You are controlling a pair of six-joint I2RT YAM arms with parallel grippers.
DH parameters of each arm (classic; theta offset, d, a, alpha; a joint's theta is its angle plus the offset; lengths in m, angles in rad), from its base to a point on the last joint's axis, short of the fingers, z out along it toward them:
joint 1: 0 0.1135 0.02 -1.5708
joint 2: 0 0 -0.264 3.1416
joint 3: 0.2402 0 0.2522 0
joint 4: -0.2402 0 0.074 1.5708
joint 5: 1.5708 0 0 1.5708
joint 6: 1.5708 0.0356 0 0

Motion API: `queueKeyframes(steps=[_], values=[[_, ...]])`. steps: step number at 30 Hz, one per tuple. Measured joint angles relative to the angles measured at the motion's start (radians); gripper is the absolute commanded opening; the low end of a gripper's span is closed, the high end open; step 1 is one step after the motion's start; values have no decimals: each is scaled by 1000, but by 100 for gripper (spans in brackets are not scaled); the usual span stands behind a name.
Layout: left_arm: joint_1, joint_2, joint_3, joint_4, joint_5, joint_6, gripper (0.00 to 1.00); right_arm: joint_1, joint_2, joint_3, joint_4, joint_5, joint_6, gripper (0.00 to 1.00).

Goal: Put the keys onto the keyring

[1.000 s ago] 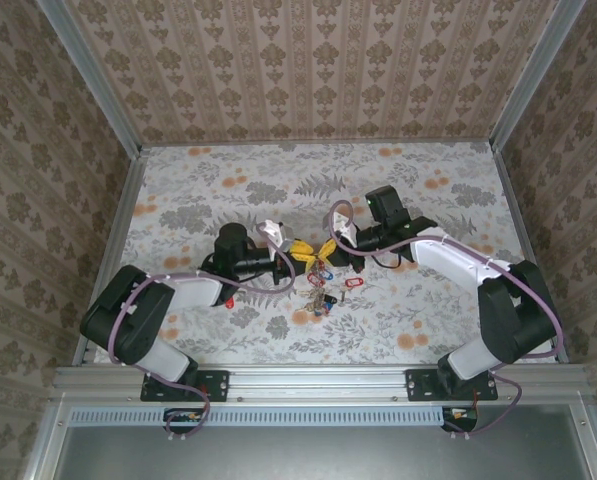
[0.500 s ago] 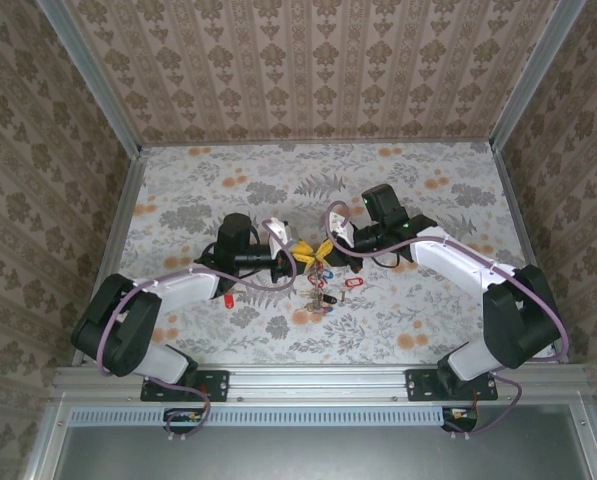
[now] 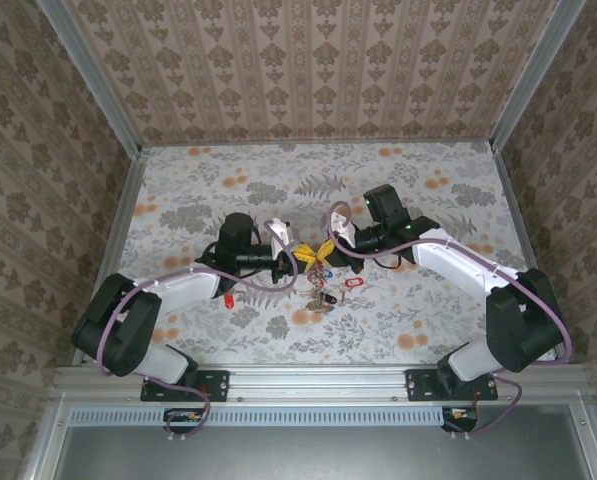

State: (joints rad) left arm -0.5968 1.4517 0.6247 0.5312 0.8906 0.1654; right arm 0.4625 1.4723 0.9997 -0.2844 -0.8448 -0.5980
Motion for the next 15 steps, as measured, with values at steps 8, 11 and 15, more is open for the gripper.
queueKeyframes(steps=[8,11,15], values=[[-5,2,2,1,3,-5,24,0,0,-3,3,-2,8,0],[-5,5,3,10,4,-12,17,0,0,-6,8,-5,11,0],[-6,8,4,14,20,-19,0,-2,0,-7,15,-3,18,0]])
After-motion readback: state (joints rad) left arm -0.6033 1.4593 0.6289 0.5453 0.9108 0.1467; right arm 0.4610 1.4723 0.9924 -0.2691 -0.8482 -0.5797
